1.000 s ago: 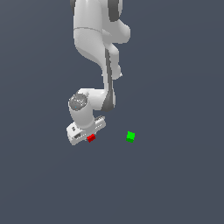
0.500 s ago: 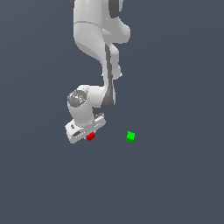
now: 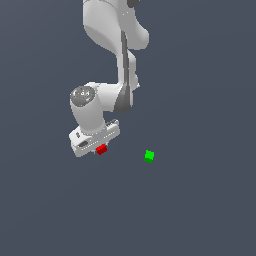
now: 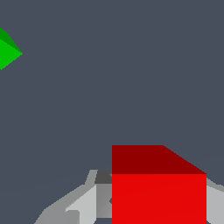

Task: Stack the red cube on top of the green cube.

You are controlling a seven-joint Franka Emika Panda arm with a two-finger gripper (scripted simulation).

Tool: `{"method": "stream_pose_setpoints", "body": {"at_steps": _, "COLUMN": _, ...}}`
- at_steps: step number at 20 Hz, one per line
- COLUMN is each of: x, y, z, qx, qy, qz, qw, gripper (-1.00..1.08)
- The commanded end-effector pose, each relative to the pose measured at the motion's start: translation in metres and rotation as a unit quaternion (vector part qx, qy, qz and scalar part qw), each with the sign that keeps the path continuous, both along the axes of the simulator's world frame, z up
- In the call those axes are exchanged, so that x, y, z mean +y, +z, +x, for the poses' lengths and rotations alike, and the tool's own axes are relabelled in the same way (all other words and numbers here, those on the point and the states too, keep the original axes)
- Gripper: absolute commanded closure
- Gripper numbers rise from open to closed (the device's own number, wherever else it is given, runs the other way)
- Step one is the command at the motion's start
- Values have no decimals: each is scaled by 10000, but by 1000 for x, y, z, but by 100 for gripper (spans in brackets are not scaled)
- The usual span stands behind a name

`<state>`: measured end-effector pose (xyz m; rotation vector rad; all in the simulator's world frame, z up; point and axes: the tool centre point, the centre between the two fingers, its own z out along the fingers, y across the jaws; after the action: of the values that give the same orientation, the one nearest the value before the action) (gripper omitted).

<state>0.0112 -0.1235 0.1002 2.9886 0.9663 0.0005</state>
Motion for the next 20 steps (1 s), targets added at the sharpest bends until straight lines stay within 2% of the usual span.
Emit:
{"method": "stream_pose_setpoints", "body": {"at_steps": 1, "x": 0, "y": 11, "z": 0, "qx": 3, "qy": 0, "qz": 1, "qw": 10000, "gripper": 108}}
{"method": "stream_pose_setpoints", "body": {"at_steps": 11, "x": 6, "y": 17, "z": 1, "qx": -3, "qy": -1, "qz": 1, "qw": 10000, "gripper": 108}}
{"method": "stream_pose_setpoints", "body": {"at_steps": 15, "x": 25, "y": 12, "z": 0, "qx": -3, "qy": -1, "qz": 1, "qw": 10000, "gripper": 108}}
{"method": "stream_pose_setpoints", "body": {"at_steps": 20, "x": 66, "y": 2, "z": 0, "qx": -3, "qy": -1, "qz": 1, "qw": 10000, "gripper": 108}}
